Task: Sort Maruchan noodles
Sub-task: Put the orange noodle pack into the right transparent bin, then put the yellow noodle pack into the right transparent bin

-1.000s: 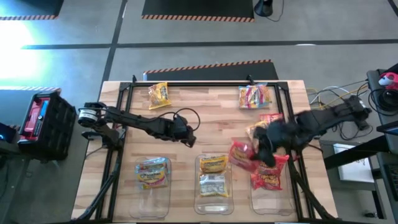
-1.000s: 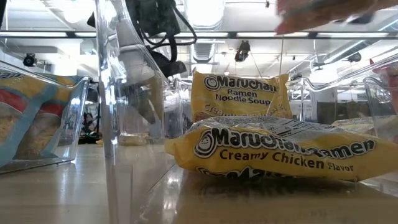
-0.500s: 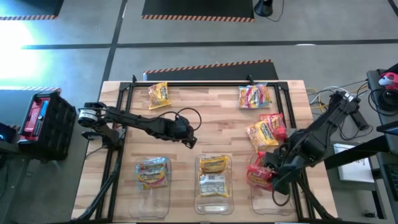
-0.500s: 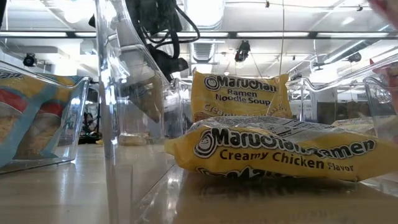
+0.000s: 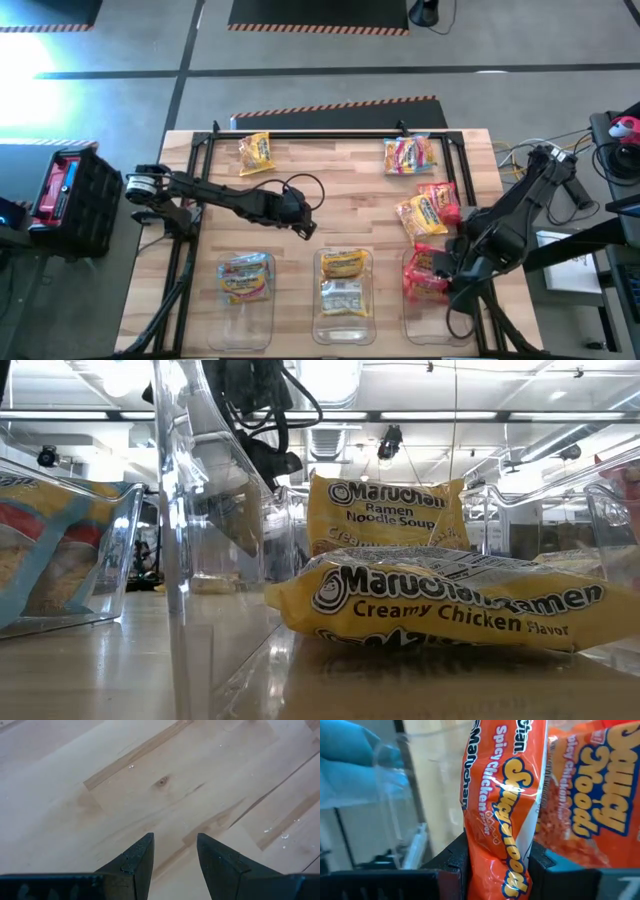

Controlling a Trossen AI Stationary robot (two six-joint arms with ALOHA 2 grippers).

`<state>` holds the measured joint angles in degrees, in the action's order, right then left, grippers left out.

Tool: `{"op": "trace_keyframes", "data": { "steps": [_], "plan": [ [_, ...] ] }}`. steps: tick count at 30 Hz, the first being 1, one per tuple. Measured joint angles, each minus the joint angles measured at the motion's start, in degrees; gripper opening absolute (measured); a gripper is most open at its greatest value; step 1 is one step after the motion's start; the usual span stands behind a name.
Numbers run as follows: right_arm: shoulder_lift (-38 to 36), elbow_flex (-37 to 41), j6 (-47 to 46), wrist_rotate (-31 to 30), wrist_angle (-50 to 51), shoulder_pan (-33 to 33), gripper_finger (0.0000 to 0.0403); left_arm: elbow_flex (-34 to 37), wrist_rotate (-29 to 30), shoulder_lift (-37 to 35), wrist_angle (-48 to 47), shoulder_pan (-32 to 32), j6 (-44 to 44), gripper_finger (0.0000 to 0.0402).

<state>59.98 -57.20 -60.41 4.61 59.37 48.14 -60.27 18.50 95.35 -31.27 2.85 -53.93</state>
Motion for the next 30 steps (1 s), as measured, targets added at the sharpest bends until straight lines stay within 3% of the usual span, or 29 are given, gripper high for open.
{"op": "trace_keyframes", "data": {
  "steps": [11, 20, 25, 30],
  "plan": [
    [1.3, 4.9, 2.6, -0.3, 0.2, 0.0, 0.0105, 0.0, 0.4, 0.0, 0.1, 0.0, 0.5, 0.0134],
    [1.2, 5.0, 3.9, -0.5, 0.5, 0.0, 0.0162, 0.0, 0.5, 0.0, 2.0, -1.1, 0.5, 0.0134],
    [1.2, 1.5, 3.5, 3.2, 4.6, -0.5, 0.0188, 0.0, 0.4, 0.0, 4.5, -1.2, 0.6, 0.0134],
    [0.8, -3.3, 5.6, 0.7, 6.8, -2.3, 0.0190, 0.0, -0.5, 0.0, 11.0, -1.2, 2.7, 0.0134]
  ]
}}
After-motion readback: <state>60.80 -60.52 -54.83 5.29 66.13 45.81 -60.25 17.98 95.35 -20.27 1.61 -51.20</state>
